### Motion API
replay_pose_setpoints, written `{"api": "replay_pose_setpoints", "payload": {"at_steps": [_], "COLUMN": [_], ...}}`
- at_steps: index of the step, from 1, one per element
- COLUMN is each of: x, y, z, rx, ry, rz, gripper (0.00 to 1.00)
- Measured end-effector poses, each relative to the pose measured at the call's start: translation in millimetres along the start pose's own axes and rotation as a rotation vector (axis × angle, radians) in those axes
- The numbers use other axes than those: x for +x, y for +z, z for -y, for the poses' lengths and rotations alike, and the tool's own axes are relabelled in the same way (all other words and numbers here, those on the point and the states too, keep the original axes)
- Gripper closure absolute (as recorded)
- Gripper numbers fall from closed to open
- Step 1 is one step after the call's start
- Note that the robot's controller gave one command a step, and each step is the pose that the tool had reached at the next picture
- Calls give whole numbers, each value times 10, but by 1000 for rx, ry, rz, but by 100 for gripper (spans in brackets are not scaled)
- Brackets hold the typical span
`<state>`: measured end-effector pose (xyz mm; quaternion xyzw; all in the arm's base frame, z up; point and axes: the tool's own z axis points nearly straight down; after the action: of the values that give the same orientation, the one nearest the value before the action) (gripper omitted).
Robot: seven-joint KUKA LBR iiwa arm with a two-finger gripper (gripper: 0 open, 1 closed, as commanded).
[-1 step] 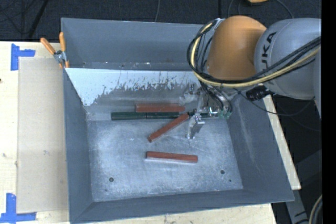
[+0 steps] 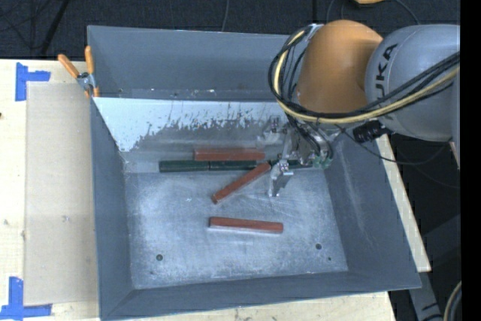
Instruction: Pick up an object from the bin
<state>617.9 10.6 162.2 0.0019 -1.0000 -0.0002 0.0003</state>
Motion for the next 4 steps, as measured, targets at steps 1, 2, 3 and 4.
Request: {"api": "replay_pose_setpoints", "payload": {"at_steps": [1, 2, 3, 4], "x": [-25, -23, 29, 10], "y": [588, 640, 628, 776], "z": [-218, -237, -319, -305], "rx": [0, 0, 0, -5], "ry": [-102, -125, -112, -41], "rz": [3, 3, 0, -1], "gripper": [0, 0, 0, 0]}}
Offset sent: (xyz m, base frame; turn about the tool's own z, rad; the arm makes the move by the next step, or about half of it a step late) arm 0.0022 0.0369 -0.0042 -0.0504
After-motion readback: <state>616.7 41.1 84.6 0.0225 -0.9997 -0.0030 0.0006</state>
